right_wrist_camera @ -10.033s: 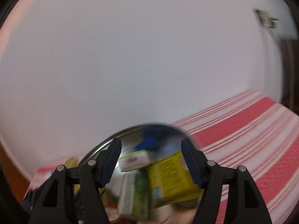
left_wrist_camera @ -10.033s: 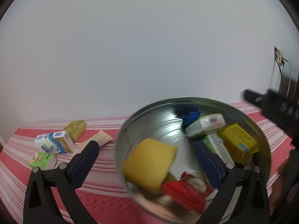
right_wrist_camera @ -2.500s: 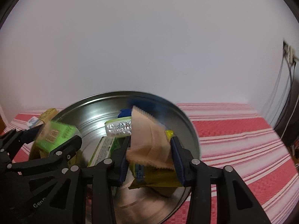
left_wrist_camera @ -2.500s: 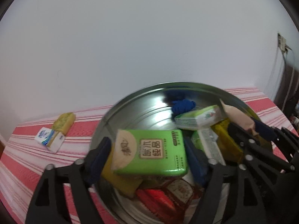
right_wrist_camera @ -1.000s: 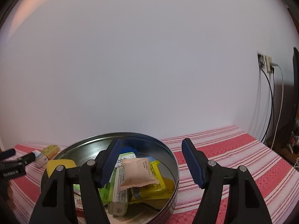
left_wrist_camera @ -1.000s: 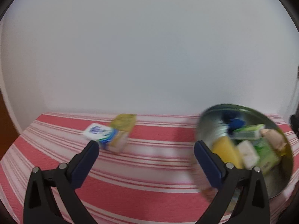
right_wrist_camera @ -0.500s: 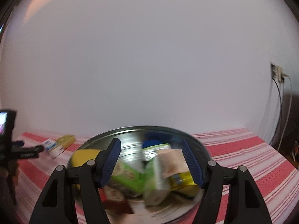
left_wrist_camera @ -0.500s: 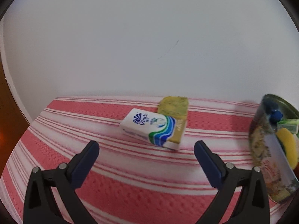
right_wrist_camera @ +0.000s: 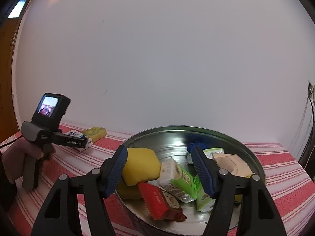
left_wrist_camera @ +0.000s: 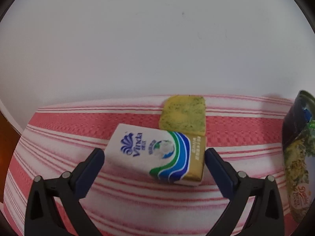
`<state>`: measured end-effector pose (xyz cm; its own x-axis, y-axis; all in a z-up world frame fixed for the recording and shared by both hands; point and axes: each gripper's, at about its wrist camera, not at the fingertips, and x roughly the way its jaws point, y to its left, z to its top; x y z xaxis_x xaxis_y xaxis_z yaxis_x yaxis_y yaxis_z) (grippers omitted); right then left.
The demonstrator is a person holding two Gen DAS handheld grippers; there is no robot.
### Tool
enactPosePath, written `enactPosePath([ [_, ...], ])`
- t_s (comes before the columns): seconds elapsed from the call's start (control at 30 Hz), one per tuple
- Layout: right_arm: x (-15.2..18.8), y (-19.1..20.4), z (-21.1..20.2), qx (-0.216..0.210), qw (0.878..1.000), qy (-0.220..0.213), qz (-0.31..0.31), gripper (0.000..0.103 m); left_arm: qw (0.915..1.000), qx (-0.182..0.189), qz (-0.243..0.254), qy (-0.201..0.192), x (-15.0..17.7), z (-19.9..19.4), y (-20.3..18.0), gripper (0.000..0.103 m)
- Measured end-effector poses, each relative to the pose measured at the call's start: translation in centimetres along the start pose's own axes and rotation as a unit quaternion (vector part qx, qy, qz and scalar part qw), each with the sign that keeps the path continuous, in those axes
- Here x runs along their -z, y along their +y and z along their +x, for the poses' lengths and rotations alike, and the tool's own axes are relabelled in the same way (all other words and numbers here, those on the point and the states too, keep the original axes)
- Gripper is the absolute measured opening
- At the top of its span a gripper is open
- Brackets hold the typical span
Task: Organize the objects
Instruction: 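Move both open tools toward the white Vinda tissue pack and yellow sponge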
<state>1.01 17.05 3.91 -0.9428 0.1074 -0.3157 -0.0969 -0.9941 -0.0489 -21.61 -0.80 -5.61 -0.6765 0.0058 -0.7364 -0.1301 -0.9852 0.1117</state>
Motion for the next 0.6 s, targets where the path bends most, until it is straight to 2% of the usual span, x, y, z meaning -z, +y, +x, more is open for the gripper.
enactPosePath([
  [0.13,-0.3,0.8,0.3,-0.004,1.000,0.006,0.005,0.070,0.9999,-0.002,0.004,0.010,-0.2,0.7,0.2,0.103],
  [0.23,-0.4,1.6,0.4,-0.005,1.000,0.008,0.002,0.070,1.0000,-0.001,-0.003,0.007,0.0,0.5,0.5,0.096],
  [0.33,-0.4,2.6,0.4,-0.008,1.000,0.008,-0.003,0.070,1.0000,0.000,0.007,0.000,0.5,0.0,0.3,0.084],
  [0.4,-0.5,3.0,0.1,-0.011,1.000,0.007,-0.002,0.070,0.9997,0.003,0.022,-0.009,0.9,-0.5,-0.1,0.066],
  [0.47,-0.8,3.5,-0.6,-0.011,1.000,0.004,-0.002,0.070,0.9993,0.001,0.033,-0.016,1.2,-1.0,-0.3,0.056],
  [0.6,-0.8,4.1,-0.9,-0.018,1.000,0.002,-0.004,0.070,0.9992,0.018,0.029,-0.022,2.0,-1.9,0.2,0.050],
])
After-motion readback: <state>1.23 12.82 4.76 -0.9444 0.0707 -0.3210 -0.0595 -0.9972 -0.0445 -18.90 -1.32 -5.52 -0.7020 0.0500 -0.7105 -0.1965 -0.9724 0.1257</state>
